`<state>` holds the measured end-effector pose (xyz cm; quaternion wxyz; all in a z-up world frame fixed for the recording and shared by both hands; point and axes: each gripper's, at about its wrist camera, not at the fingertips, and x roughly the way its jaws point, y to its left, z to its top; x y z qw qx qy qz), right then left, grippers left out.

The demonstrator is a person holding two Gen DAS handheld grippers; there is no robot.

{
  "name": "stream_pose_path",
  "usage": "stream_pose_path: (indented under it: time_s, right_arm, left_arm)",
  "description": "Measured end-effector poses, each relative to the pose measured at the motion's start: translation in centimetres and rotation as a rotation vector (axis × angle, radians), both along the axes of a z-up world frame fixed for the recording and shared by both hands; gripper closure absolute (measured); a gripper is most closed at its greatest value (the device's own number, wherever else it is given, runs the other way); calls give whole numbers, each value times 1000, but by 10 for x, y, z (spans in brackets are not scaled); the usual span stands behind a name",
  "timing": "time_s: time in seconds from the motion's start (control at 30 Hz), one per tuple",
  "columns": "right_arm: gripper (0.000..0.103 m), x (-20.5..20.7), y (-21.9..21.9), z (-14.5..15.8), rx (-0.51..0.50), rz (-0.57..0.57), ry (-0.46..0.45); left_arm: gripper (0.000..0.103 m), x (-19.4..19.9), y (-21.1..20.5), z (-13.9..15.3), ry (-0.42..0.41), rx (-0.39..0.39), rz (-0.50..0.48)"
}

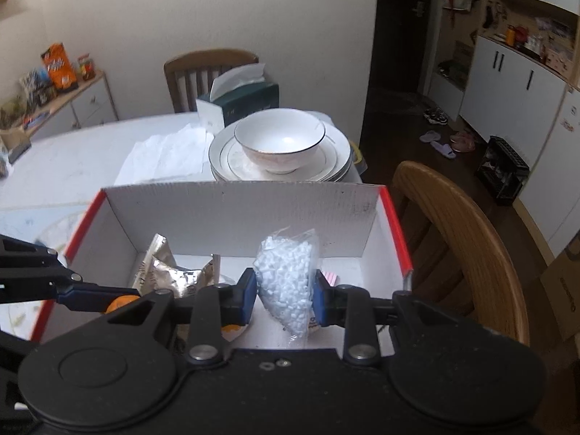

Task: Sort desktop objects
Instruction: 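Carry the mandarin and granule bag into the red box and release both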

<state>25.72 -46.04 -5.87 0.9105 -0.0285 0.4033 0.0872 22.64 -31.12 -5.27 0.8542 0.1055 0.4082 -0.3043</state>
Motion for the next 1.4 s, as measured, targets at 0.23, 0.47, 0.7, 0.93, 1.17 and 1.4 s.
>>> stream_pose_path:
  time_s: [0.23,0.47,0.7,0.93,1.17,1.4]
  right_arm:
    - [73,26,1,-16,0,-5,74]
    - [73,44,2,-33,0,-14,146]
    - [73,52,9,-40,-28,8,197]
    - [73,58,12,-45,-43,24,244]
    - [71,58,14,-46,-56,28,244]
    - [61,54,11,-43,-69,20,228]
  left_arm:
    - [68,6,-5,-10,18,29,-12]
    - [68,7,-6,-19,37,47,-17]
    - [68,9,-6,-24,51,50,-19]
    - [68,12,-7,-29,78,61,-28]
    - [68,14,-7,-33,98,67,-36]
    - [58,12,-4,-31,110,46,-28]
